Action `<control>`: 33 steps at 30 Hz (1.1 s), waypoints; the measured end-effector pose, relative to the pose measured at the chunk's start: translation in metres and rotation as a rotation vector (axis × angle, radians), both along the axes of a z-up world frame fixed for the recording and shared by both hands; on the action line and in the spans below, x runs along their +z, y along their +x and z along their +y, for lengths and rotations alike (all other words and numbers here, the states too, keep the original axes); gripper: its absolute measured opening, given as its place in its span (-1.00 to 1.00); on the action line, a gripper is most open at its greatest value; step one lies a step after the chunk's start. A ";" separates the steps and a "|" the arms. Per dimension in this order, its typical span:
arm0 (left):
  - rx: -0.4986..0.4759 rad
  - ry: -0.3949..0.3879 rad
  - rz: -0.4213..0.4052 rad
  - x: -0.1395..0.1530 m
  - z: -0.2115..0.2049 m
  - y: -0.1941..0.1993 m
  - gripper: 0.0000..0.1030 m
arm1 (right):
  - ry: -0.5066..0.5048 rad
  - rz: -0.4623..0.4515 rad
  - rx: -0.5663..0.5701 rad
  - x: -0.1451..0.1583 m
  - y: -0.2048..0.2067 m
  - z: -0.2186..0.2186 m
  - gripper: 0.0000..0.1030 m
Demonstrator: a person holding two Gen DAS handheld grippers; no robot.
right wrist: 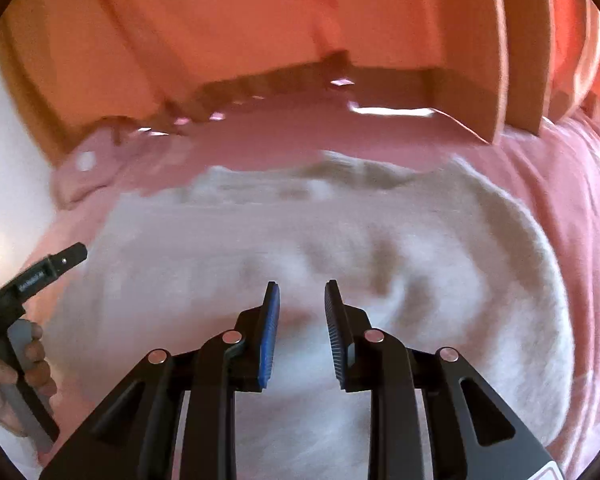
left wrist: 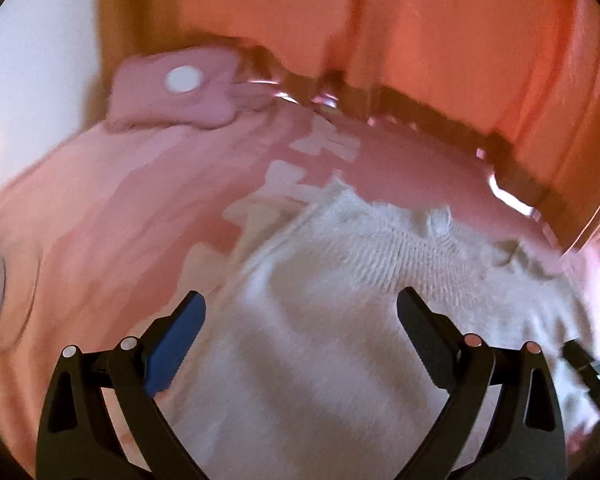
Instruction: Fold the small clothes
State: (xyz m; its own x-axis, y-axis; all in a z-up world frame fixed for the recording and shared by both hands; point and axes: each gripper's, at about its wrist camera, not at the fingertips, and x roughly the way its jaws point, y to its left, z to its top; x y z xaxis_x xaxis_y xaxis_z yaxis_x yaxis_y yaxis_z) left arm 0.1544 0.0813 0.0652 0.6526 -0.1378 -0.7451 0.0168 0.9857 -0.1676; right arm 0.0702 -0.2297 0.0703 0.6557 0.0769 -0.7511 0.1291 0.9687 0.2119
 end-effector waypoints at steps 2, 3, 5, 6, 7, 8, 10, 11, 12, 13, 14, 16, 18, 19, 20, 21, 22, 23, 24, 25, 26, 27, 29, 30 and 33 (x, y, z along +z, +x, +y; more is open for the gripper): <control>0.060 -0.054 0.007 -0.003 0.032 -0.019 0.87 | 0.000 -0.024 0.073 0.003 0.001 0.018 -0.55; 0.087 -0.063 0.015 -0.006 0.042 -0.024 0.87 | 0.001 -0.025 0.095 0.003 0.001 0.025 -0.55; 0.160 -0.086 0.055 -0.018 0.064 -0.039 0.87 | 0.005 0.000 0.140 -0.003 0.005 0.041 -0.55; 0.188 -0.100 0.082 -0.025 0.072 -0.044 0.87 | 0.012 0.028 0.155 -0.010 0.008 0.047 -0.54; 0.214 -0.121 0.111 -0.032 0.078 -0.049 0.87 | 0.025 0.072 0.171 -0.021 0.012 0.052 -0.54; 0.219 -0.141 0.125 -0.035 0.080 -0.052 0.87 | 0.027 0.128 0.178 -0.034 0.017 0.057 -0.53; 0.192 -0.181 0.156 -0.044 0.077 -0.052 0.87 | -0.007 0.116 0.169 -0.040 0.016 0.062 -0.51; 0.173 -0.193 0.177 -0.048 0.071 -0.051 0.89 | -0.032 0.116 0.175 -0.039 0.017 0.066 -0.50; 0.161 -0.190 0.185 -0.050 0.067 -0.050 0.90 | -0.050 0.115 0.181 -0.039 0.016 0.068 -0.50; 0.154 -0.162 0.171 -0.050 0.062 -0.049 0.90 | -0.044 0.115 0.179 -0.040 0.017 0.067 -0.49; 0.140 -0.157 0.167 -0.051 0.057 -0.048 0.90 | -0.031 0.117 0.174 -0.040 0.017 0.066 -0.49; 0.130 -0.166 0.166 -0.051 0.052 -0.047 0.89 | -0.016 0.121 0.175 -0.040 0.017 0.063 -0.49; 0.117 -0.194 0.161 -0.048 0.049 -0.047 0.70 | -0.006 0.125 0.174 -0.040 0.018 0.061 -0.49; 0.113 -0.204 0.154 -0.047 0.052 -0.047 0.61 | -0.003 0.127 0.174 -0.039 0.018 0.060 -0.49; 0.105 -0.223 0.146 -0.045 0.051 -0.047 0.36 | 0.000 0.129 0.172 -0.039 0.018 0.060 -0.49; 0.095 -0.241 0.142 -0.043 0.050 -0.047 0.12 | 0.008 0.134 0.170 -0.039 0.018 0.059 -0.49; 0.091 -0.242 0.134 -0.038 0.048 -0.045 -0.04 | 0.022 0.139 0.167 -0.038 0.018 0.058 -0.48; 0.082 -0.217 0.124 -0.032 0.043 -0.043 -0.44 | 0.043 0.143 0.165 -0.037 0.019 0.056 -0.47; 0.063 -0.200 0.114 -0.025 0.038 -0.042 -0.59 | 0.082 0.147 0.160 -0.034 0.019 0.050 -0.42; 0.039 -0.202 0.095 -0.016 0.032 -0.042 -0.61 | 0.115 0.147 0.152 -0.032 0.020 0.044 -0.34; 0.024 -0.215 0.072 -0.005 0.026 -0.043 -0.63 | 0.148 0.133 0.124 -0.025 0.017 0.033 -0.30; -0.004 -0.234 0.033 0.011 0.014 -0.046 -0.65 | 0.155 0.111 0.093 -0.018 0.015 0.024 -0.21; -0.066 -0.234 -0.012 0.035 -0.009 -0.050 -0.68 | 0.165 0.050 0.022 -0.002 0.007 -0.001 -0.07; -0.118 -0.231 -0.045 0.052 -0.031 -0.053 -0.70 | 0.167 0.021 -0.026 0.007 0.003 -0.018 0.01; -0.245 -0.228 -0.103 0.079 -0.088 -0.062 -0.72 | 0.165 -0.033 -0.183 0.021 -0.010 -0.071 0.06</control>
